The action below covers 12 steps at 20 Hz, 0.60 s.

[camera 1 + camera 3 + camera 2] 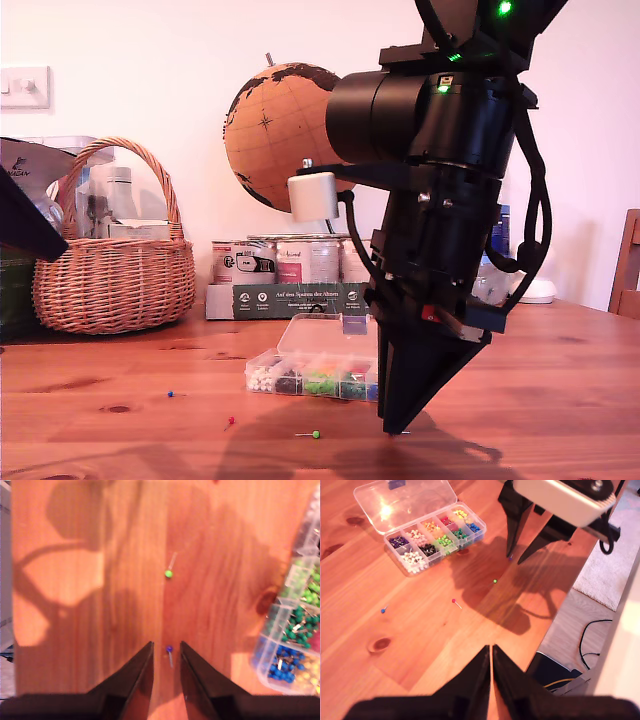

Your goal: Sort the loose pins on the table into their correct compartments

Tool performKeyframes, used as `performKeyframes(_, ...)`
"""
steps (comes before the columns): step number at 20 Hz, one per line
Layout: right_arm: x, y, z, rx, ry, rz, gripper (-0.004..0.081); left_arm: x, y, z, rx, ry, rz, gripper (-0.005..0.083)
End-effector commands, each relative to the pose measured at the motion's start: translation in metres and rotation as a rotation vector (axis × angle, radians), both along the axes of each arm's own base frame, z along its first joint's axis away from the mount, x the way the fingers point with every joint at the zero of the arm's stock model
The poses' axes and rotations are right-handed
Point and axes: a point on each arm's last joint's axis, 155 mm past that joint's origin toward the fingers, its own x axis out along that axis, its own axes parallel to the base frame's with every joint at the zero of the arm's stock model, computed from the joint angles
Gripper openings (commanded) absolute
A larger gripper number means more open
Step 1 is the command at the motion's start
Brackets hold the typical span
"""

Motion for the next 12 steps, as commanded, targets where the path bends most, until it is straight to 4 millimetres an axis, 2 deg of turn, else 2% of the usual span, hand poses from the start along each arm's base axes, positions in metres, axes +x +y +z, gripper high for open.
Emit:
performKeyframes(1,-0.001,-0.001,-0.009,-0.021,0.012,0.002,0.0141,0.001,-0.002,0.003,-0.006,-0.002,-0.001,-0.0023)
performKeyframes(4,0.000,-0.003,-0.017,-0.044,0.024,0.000,0.0141,0.001,-0.001,0.003,-0.005,0.000,-0.001,-0.0023)
performKeyframes(8,0.000,-0.003,-0.018,-0.056,0.034,0.000,0.0139,-0.002,0.000,0.000,0.002,0.016,-0.001,-0.0023)
performKeyframes(12,-0.011,-0.009,-0.020,-0.071,0.088,0.003,0.0139,-0.002,0.000,0.000,0.003,0.018,-0.001,-0.0023)
